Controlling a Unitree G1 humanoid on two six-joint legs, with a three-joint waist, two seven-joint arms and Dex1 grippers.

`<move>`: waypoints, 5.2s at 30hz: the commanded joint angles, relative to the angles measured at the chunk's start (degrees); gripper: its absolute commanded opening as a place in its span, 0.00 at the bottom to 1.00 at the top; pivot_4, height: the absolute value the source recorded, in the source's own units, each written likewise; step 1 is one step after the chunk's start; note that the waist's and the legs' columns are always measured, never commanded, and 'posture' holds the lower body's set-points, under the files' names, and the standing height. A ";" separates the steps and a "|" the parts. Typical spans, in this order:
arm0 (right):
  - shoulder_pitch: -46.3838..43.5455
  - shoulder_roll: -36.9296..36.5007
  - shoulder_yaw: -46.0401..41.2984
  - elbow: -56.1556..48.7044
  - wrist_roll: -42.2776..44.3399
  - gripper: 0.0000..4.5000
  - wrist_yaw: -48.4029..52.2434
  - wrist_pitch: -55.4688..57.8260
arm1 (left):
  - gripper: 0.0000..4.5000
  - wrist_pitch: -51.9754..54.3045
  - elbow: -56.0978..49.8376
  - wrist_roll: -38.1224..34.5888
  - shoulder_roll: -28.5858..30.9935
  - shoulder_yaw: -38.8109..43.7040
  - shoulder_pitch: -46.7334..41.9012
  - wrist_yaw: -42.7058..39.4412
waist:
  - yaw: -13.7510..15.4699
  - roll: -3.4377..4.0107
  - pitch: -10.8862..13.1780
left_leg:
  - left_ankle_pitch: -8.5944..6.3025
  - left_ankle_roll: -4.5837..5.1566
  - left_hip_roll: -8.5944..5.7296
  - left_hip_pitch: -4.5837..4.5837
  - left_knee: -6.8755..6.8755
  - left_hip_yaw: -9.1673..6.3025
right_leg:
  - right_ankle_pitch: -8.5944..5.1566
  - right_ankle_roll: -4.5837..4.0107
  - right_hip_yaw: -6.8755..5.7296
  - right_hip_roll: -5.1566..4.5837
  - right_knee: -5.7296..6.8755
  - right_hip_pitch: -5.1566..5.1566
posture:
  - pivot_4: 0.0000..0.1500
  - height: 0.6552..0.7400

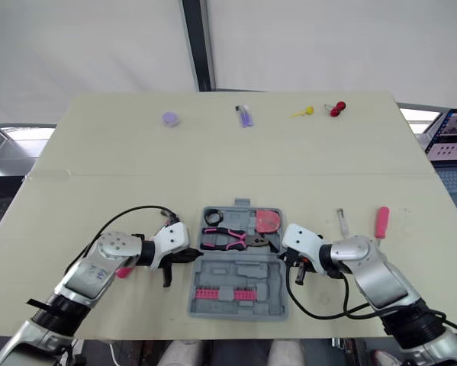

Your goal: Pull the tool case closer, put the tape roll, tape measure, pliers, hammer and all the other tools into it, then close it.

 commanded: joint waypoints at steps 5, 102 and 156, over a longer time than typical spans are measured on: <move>-1.02 1.19 -1.03 0.16 -0.69 0.01 -1.43 -1.77 | 0.00 0.24 -3.05 -0.31 -0.44 -0.03 0.54 0.23 | 0.01 0.00 0.00 | 0.00 0.00 0.00 0.00 0.00 0.00 | 0.00 0.00 0.00 0.00 0.00 0.00 | 1.00 1.00; 9.24 -5.99 -41.64 5.55 21.79 0.12 0.55 7.16 | 0.19 16.92 -8.83 -18.42 5.57 32.76 4.58 6.87 | 0.13 -0.01 0.01 | -0.01 0.01 0.00 -0.05 -0.03 0.01 | 0.01 0.00 -0.03 -0.01 0.00 -0.04 | 1.00 1.00; 19.13 12.53 -39.21 -6.26 19.44 0.98 -31.56 1.94 | 1.00 -11.31 -6.94 -24.56 -5.02 12.99 -5.16 -9.77 | -0.40 0.05 -0.03 | -0.01 0.02 0.01 -0.02 -0.11 0.11 | 0.01 0.00 0.00 -0.02 0.05 -0.13 | 1.00 1.00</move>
